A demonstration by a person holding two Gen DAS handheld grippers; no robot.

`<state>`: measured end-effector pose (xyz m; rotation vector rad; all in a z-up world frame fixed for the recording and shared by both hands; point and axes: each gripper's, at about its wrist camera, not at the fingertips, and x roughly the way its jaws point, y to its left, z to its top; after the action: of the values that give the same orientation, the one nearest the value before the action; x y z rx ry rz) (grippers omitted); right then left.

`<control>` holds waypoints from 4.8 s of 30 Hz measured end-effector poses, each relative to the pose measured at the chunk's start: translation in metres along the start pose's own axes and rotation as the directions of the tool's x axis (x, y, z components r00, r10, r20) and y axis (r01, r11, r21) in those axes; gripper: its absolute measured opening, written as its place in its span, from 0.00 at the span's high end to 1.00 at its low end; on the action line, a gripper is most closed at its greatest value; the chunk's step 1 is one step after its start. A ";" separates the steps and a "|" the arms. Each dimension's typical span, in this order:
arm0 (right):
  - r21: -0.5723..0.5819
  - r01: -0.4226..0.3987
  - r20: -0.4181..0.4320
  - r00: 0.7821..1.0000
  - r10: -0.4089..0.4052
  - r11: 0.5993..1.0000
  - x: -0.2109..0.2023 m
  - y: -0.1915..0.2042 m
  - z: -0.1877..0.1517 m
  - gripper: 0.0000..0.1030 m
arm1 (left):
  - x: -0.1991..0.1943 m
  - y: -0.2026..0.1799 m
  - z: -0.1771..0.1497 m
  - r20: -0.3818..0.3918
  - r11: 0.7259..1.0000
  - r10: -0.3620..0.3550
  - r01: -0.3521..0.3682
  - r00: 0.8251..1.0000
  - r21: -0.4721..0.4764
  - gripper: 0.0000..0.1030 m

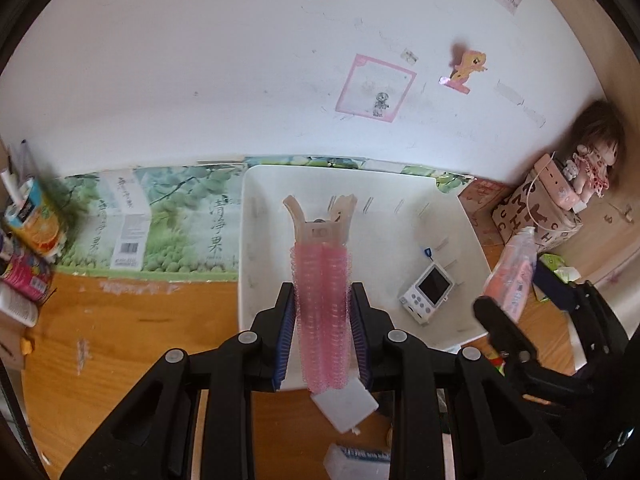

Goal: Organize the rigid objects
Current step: 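Lift and carry the pink curlers and tape dispenser over the white bin with both tools, then open the left tool to drop the curlers while the right releases the tape dispenser into the bin, then withdraw both open tools from the bin back toward the table, then grasp the Rubik's cube with the right tool while the left grasps the green-gold jar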

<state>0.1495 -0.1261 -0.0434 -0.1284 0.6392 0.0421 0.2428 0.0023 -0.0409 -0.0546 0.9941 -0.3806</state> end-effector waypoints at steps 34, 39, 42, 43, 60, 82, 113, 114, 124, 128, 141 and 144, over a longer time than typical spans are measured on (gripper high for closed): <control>0.051 -0.067 0.051 0.997 0.065 0.996 0.043 -0.010 -0.011 0.22 | 0.022 0.006 0.009 0.150 0.998 -0.038 0.044 0.988 -0.035 0.27; 0.040 -0.040 0.080 0.996 0.037 0.998 0.024 -0.009 -0.008 0.21 | -0.003 0.002 0.005 0.205 0.999 -0.014 0.020 0.979 -0.025 0.26; 0.039 -0.025 0.102 0.995 0.021 0.999 0.012 -0.008 -0.006 0.21 | -0.022 -0.001 0.001 0.241 1.000 0.004 0.001 0.971 -0.021 0.26; 0.040 -0.021 0.112 0.994 0.017 0.999 0.006 -0.008 -0.005 0.21 | -0.028 -0.003 -0.001 0.251 1.000 0.014 -0.009 0.968 -0.020 0.26; 0.117 0.040 0.230 0.971 -0.066 0.992 -0.099 -0.023 -0.027 0.17 | -0.127 -0.022 -0.064 0.424 0.997 0.047 -0.065 0.905 0.028 0.20; 0.179 0.064 0.040 0.997 -0.072 0.982 -0.145 -0.021 -0.135 0.17 | -0.113 -0.022 -0.131 0.315 0.997 0.063 -0.049 0.947 -0.054 0.18; 0.102 -0.089 -0.198 0.974 0.108 0.991 -0.112 -0.096 -0.187 0.17 | -0.044 -0.046 -0.189 -0.046 0.924 0.101 -0.111 0.994 -0.366 0.18; 0.096 -0.098 -0.204 0.972 0.116 0.991 -0.109 -0.099 -0.186 0.17 | -0.042 -0.050 -0.190 -0.054 0.921 0.103 -0.115 0.993 -0.373 0.18; 0.046 -0.152 -0.246 0.956 0.158 0.987 -0.087 -0.130 -0.187 0.17 | -0.021 -0.090 -0.187 -0.111 0.916 0.120 -0.153 0.987 -0.371 0.18; 0.033 -0.170 -0.258 0.951 0.173 0.985 -0.078 -0.142 -0.188 0.17 | -0.011 -0.107 -0.185 -0.128 0.920 0.107 -0.147 0.986 -0.363 0.18; -0.006 -0.245 -0.302 0.925 0.232 0.969 -0.043 -0.165 -0.189 0.17 | 0.043 -0.149 -0.176 -0.278 0.939 0.047 -0.137 0.960 -0.314 0.18; -0.011 -0.262 -0.310 0.918 0.246 0.965 -0.035 -0.166 -0.188 0.17 | 0.056 -0.154 -0.173 -0.325 0.943 0.005 -0.113 0.946 -0.313 0.18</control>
<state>0.0231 -0.3154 -0.1537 -0.1025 0.9645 0.2957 0.0826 -0.1382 -0.1484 -0.2706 1.3734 -0.1654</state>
